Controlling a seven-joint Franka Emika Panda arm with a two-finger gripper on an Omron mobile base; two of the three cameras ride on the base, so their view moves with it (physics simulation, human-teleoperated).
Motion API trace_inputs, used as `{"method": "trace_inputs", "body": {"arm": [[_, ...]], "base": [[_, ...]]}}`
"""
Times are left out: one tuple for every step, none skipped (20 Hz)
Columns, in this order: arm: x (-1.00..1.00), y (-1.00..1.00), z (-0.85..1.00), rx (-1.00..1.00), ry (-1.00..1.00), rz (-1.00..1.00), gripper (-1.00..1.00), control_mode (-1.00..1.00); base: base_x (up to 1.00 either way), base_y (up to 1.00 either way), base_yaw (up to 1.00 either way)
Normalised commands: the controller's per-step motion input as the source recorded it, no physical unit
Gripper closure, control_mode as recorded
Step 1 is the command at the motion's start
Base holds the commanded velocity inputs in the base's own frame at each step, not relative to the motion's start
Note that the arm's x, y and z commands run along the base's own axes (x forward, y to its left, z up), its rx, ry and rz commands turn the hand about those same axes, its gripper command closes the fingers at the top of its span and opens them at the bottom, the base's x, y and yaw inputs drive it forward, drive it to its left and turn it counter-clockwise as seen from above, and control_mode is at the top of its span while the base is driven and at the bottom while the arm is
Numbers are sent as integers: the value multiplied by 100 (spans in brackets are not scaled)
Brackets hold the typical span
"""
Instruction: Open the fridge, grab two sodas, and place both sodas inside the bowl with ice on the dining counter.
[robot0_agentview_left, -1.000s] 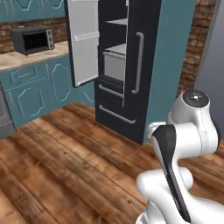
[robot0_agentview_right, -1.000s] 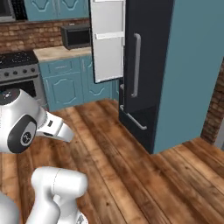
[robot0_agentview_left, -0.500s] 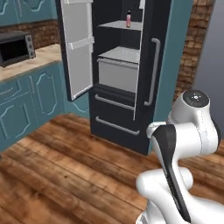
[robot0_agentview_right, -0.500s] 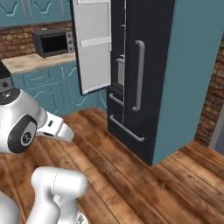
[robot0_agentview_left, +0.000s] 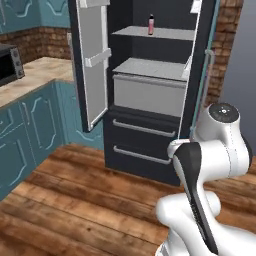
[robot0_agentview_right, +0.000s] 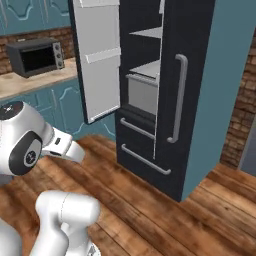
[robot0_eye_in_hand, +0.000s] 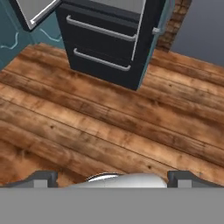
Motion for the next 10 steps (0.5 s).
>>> {"method": "trace_inputs", "body": {"arm": [[0, 0, 0, 0, 0, 0, -100, 100], [0, 0, 0, 0, 0, 0, -100, 100], [0, 0, 0, 0, 0, 0, -100, 100], [0, 0, 0, 0, 0, 0, -100, 100], [0, 0, 0, 0, 0, 0, -100, 100], [0, 0, 0, 0, 0, 0, -100, 100], [0, 0, 0, 0, 0, 0, -100, 100], [0, 0, 0, 0, 0, 0, -100, 100], [0, 0, 0, 0, 0, 0, -100, 100], [0, 0, 0, 0, 0, 0, -100, 100]], "base": [[81, 80, -34], [82, 77, -34], [82, 74, -34], [82, 69, -35], [84, 65, -35], [79, 51, -36], [79, 48, -36], [79, 46, -37], [76, 39, -37], [76, 36, -37]]}}
